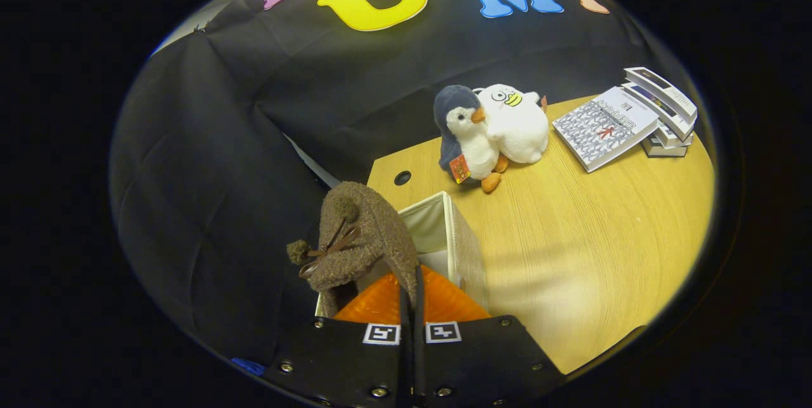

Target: Open the storage box then place both shoes into the box .Put the left shoe in first, then the right shoe, with the right side of both shoes facing outward in a uniform manner.

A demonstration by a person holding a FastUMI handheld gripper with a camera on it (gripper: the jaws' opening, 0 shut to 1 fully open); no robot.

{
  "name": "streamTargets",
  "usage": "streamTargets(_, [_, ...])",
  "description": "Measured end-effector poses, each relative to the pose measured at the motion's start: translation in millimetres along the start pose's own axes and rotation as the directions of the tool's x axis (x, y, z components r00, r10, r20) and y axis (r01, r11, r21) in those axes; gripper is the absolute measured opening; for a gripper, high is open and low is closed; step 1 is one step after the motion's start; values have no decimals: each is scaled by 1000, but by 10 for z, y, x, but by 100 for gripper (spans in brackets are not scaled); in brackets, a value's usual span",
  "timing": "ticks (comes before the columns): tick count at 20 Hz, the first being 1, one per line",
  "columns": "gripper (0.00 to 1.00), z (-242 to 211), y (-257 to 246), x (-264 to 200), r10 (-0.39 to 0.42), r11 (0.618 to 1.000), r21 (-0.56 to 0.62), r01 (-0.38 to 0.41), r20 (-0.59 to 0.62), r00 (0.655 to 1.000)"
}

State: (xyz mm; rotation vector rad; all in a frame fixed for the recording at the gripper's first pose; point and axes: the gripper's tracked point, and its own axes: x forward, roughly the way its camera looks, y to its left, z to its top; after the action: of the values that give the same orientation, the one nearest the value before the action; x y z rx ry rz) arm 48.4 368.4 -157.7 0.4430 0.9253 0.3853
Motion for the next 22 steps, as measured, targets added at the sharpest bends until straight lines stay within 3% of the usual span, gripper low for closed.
streamTargets(3, [8, -1, 69, 33, 49, 999, -8, -49, 10, 999])
streamTargets(5, [51, 67, 188, -107, 99, 995, -11, -98, 29, 995])
streamTargets(8, [98, 264, 157, -346, 104, 990, -103, -92, 112, 988])
streamTargets(12, [98, 653, 93, -850, 137, 964, -261, -57, 300, 944])
streamTargets(16, [98, 1014, -136, -1484, 121, 921, -380, 85, 486, 866])
streamTargets(22, [98, 1362, -533, -2402, 64, 888, -365, 280, 700, 711])
